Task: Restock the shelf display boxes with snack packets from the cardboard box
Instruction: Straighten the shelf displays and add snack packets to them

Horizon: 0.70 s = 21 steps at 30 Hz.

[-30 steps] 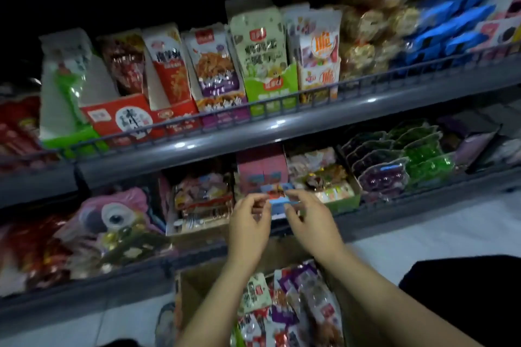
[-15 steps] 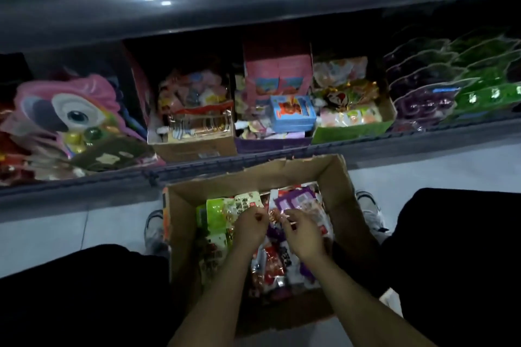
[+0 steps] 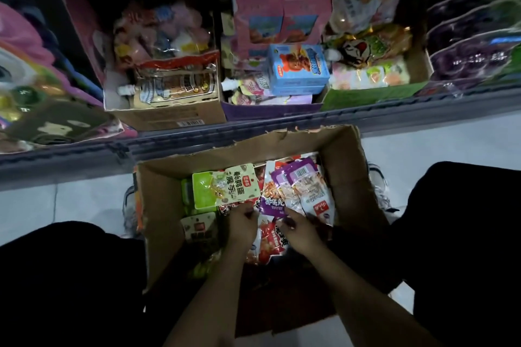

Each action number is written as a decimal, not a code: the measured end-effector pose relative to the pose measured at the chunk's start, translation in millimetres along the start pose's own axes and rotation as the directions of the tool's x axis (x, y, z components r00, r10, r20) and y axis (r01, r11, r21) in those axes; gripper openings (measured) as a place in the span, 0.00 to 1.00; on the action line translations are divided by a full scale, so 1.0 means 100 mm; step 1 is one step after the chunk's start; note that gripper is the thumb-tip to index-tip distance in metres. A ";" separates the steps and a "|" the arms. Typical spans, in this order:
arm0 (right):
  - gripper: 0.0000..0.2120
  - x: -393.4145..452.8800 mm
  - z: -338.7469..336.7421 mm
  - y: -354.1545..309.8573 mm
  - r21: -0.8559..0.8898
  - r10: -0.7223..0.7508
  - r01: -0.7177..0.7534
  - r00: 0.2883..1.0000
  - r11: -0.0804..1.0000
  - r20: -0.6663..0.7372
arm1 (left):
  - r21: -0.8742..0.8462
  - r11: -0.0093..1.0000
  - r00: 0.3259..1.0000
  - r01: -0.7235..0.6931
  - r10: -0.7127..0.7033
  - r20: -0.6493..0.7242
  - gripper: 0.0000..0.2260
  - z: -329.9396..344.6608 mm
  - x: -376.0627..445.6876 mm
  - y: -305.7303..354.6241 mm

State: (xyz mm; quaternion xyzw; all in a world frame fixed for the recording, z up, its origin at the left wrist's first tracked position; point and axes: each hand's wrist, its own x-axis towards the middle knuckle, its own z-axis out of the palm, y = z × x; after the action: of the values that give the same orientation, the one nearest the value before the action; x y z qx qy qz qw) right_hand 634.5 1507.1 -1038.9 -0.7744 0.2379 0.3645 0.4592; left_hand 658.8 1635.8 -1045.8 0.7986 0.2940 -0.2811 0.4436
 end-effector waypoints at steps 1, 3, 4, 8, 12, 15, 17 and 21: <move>0.22 0.02 0.01 0.02 0.003 -0.001 0.001 1.000 1.000 -0.008 | -0.008 1.000 1.000 0.007 -0.007 0.013 0.13 0.03 0.00 0.02; 0.24 0.04 0.01 0.04 0.021 0.016 -0.015 1.000 1.000 -0.020 | -0.049 0.998 0.999 0.033 -0.033 -0.002 0.14 0.12 0.01 0.04; 0.24 0.06 0.01 0.05 0.030 0.019 -0.019 0.999 0.999 -0.026 | -0.083 0.995 0.998 0.050 -0.052 -0.025 0.14 0.16 0.00 0.06; 0.24 0.09 0.04 0.11 0.092 0.042 -0.037 0.998 0.995 -0.055 | -0.248 0.958 0.985 0.141 -0.161 -0.059 0.11 0.27 0.03 0.11; 0.23 0.07 0.02 0.09 0.116 0.043 -0.034 0.996 0.993 -0.073 | -0.275 0.946 0.983 0.172 -0.185 -0.022 0.11 0.28 0.07 0.14; 0.23 0.11 0.02 0.07 0.122 0.037 -0.026 0.996 0.992 -0.086 | -0.263 0.954 0.990 0.141 -0.142 0.016 0.04 0.27 0.08 0.13; 0.23 0.13 0.02 0.05 0.113 0.033 -0.022 0.995 0.993 -0.096 | -0.260 0.957 0.992 0.125 -0.113 0.062 0.04 0.24 0.04 0.13; 0.23 0.13 0.00 -0.02 0.132 0.042 -0.027 0.993 0.991 -0.107 | -0.343 0.929 0.986 0.135 -0.094 0.135 0.06 0.09 -0.02 0.11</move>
State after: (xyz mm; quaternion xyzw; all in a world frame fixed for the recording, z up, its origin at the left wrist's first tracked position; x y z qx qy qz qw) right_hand 643.7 1507.6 -1048.6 -0.7573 0.2994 0.3132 0.4886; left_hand 663.5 1622.5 -1042.6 0.6702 0.3591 -0.2957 0.5783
